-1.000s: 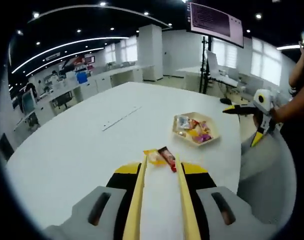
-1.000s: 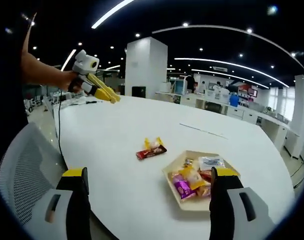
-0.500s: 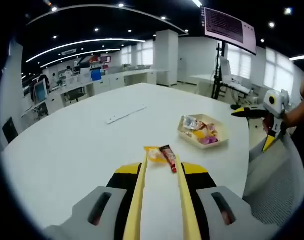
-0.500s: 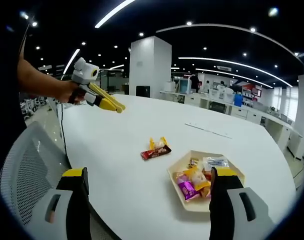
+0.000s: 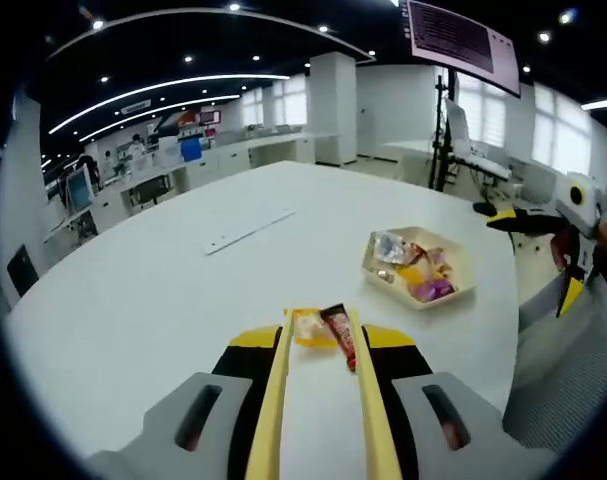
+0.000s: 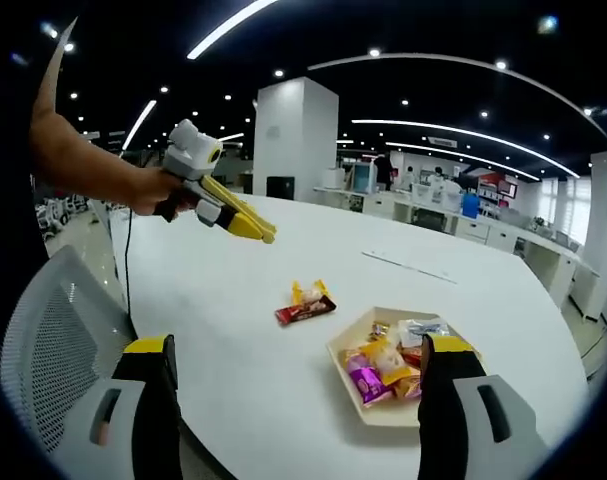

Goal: Place the target food into the container with the food tongs after gripping and lifting it, then release it inside without dropping or visibly crushing the food.

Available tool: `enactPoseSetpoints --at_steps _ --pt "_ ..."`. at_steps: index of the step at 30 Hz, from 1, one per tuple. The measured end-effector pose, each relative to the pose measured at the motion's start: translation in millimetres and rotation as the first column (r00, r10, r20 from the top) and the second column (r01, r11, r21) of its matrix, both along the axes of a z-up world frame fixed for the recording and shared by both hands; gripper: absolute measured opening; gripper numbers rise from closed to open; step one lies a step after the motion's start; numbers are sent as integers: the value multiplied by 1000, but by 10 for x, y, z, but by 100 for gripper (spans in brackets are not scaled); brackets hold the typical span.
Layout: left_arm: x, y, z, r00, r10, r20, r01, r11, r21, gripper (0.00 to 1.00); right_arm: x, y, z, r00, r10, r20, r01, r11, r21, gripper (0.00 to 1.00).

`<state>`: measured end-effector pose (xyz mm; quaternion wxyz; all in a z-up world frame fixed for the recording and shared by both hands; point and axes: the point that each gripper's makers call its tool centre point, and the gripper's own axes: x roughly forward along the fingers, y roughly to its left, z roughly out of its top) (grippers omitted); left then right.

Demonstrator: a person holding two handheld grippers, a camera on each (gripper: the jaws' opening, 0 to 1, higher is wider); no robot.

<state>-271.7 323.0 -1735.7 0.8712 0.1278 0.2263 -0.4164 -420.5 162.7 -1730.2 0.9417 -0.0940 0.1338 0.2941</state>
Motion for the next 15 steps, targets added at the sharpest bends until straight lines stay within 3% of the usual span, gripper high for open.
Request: enactPoseSetpoints --at_steps 11,13,15 --pt "295 -320 -436 998 42 -47 -39 997 67 26 11 -19 54 1000 -12 18 12 1000 9 100" --pt "336 -350 -518 998 51 -39 -46 992 114 26 13 -25 50 1000 -15 15 15 1000 9 100" --pt "372 -413 -568 997 58 -58 -52 994 99 26 15 -30 50 1000 -12 24 12 1000 -10 100"
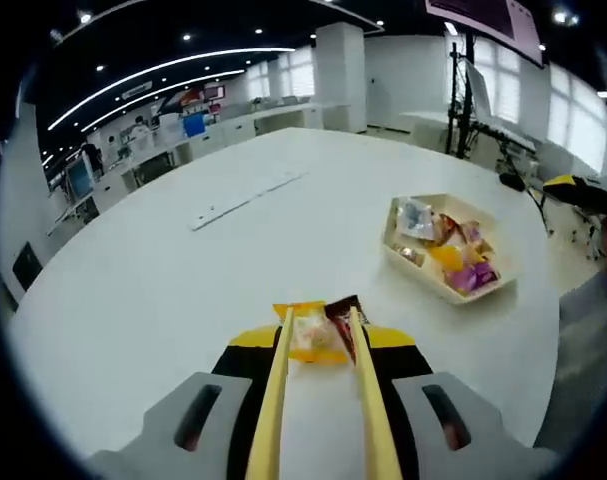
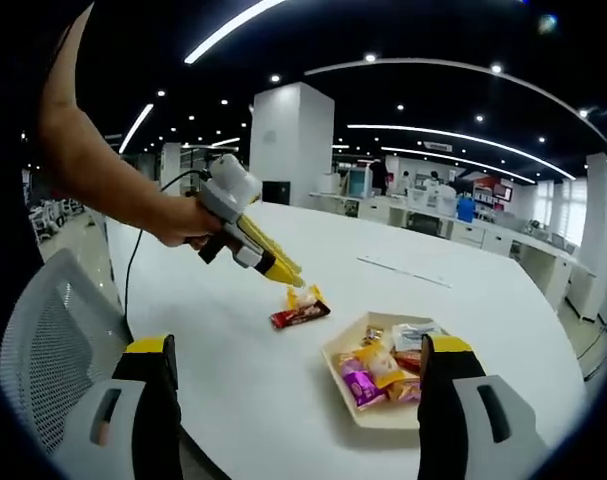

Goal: Place the target food into the container with the food tongs after gripping and lifting it, then release it inside without dropping or visibly crushing the food.

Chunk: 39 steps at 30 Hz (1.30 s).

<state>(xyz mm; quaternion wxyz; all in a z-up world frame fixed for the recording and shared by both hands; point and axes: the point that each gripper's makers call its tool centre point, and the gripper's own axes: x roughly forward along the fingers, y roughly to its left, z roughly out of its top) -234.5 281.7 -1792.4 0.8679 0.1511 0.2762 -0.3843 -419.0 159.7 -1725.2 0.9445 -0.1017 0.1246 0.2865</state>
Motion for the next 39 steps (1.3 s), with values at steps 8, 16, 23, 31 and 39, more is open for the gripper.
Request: enactPoseSetpoints --at_steps 8,16,23,31,39 --pt "119 27 -225 999 37 -10 -36 996 86 26 10 -8 13 1000 -8 -4 8 1000 14 100" --pt "96 21 -369 999 19 -38 -14 992 128 26 16 -8 7 1000 -10 -11 10 1000 19 99" --pt "90 197 -323 1000 -9 -18 11 990 144 26 19 -23 16 1000 -18 -9 18 999 26 99" --pt "198 178 -364 999 8 -47 0 986 170 27 20 -14 5 1000 -13 -14 14 1000 25 99" --pt "219 179 -452 997 47 -69 -33 980 194 23 20 -20 -1 1000 -16 -17 17 1000 24 99"
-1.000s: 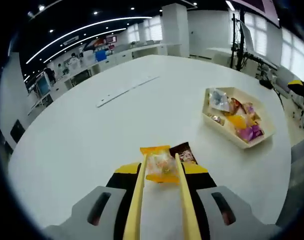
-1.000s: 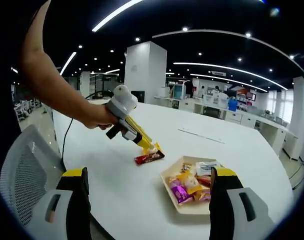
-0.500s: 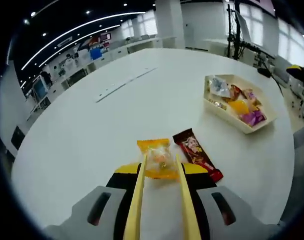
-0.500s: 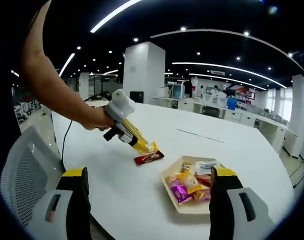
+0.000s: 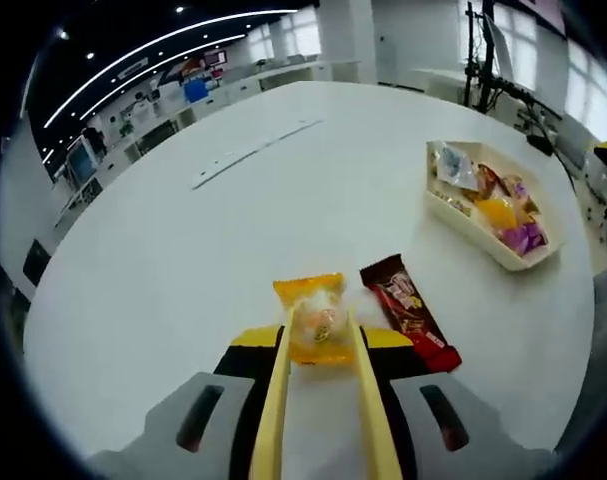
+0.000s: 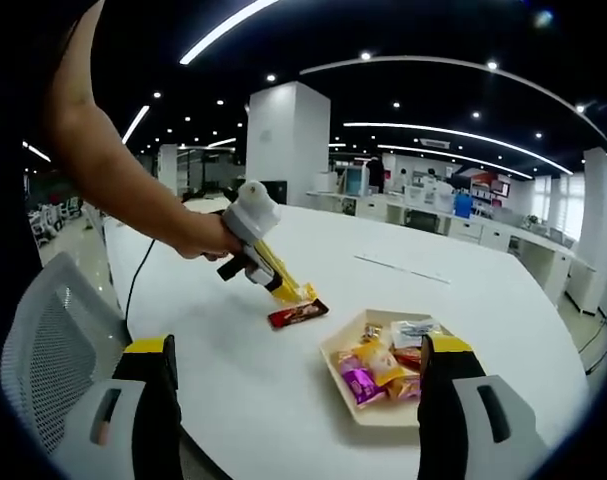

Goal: Place the target food into the container with the food tongs after gripping and lifting it, then release it inside without dropping or visibly crushing the food.

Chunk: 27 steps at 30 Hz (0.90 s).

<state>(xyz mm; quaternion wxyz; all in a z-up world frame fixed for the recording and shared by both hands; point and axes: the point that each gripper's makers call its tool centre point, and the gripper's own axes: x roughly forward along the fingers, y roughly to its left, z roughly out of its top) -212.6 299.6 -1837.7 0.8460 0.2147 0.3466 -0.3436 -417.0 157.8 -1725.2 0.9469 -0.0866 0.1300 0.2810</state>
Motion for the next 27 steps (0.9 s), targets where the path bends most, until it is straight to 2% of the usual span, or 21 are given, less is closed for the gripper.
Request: enactPoseSetpoints --at_steps 3,8,14,27 --pt "-10 -6 -3 1000 -29 12 29 999 16 21 0 1 -3 1000 1 -2 -1 1000 1 99" --pt "-66 -22 29 997 -77 0 77 997 13 19 0 -2 -5 1000 1 -3 -1 1000 -1 98" --pt "-172 -62 119 989 -149 -6 149 989 -23 18 -3 6 -14 1000 5 -7 -5 1000 -3 98" --pt "-175 16 382 979 -205 1 205 977 -59 17 -12 17 -27 1000 13 -7 -13 1000 -11 99"
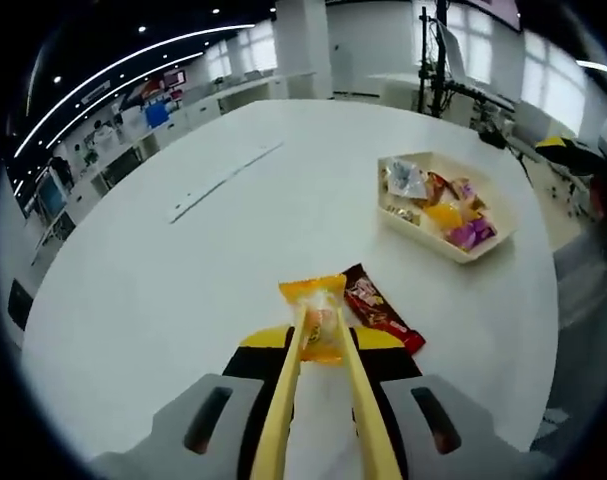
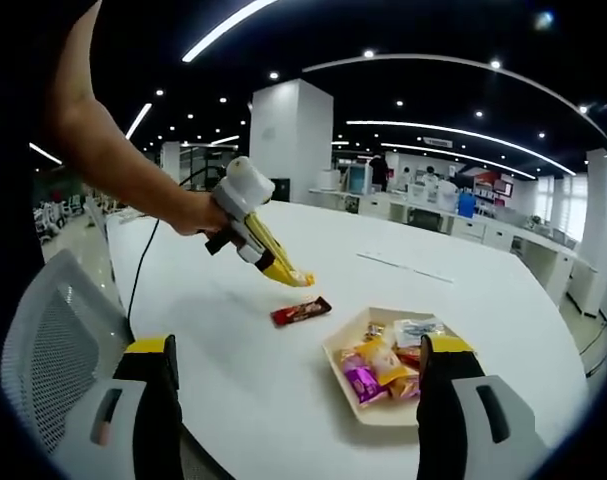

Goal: Place the target food into the container with the food tongs after gripping and lifting it, then release it inside without dropping or visibly crushing the food.

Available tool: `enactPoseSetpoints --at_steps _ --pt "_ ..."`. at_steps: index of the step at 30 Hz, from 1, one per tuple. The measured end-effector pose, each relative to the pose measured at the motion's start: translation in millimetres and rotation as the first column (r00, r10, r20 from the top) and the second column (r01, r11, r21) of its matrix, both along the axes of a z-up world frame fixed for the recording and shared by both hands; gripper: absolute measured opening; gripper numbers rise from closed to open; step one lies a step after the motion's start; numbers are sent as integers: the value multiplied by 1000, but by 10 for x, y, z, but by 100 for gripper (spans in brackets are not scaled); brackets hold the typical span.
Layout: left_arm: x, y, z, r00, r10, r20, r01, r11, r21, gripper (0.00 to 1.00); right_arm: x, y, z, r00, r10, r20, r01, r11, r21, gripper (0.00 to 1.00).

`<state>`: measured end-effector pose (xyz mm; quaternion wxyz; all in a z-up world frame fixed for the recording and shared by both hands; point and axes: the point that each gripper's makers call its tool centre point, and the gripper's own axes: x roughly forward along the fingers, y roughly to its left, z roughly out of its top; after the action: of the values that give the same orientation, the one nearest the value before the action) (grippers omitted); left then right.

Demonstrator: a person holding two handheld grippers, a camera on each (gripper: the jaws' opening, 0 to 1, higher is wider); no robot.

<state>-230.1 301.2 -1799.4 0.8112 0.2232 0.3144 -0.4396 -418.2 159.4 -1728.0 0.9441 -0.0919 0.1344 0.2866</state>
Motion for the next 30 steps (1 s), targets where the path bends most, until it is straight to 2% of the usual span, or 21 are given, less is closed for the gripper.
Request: enactPoseSetpoints --at_steps 5,17,20,23,27,28,30 --pt "41 -12 133 999 -44 5 44 999 -9 17 5 -20 -10 1000 -8 -5 8 1000 -4 99" --pt "50 11 581 992 -126 15 127 991 -42 17 -3 -26 0 1000 -14 0 14 1000 -5 99" --pt "-2 19 632 987 -158 26 159 987 -15 17 0 -33 13 1000 -19 0 19 1000 9 99" --pt "-42 29 697 985 -173 25 174 985 -16 17 -5 -19 14 1000 -12 3 12 1000 9 99" --pt "-141 -46 771 987 -160 13 161 985 -62 18 -9 -5 0 1000 -3 -3 4 1000 4 99" --pt "-227 -69 730 977 -214 21 215 976 -20 18 -10 2 -1 1000 2 -2 -2 1000 5 99" --pt "-343 -145 757 972 -233 14 234 972 -28 18 -17 20 0 1000 10 -6 -10 1000 12 99"
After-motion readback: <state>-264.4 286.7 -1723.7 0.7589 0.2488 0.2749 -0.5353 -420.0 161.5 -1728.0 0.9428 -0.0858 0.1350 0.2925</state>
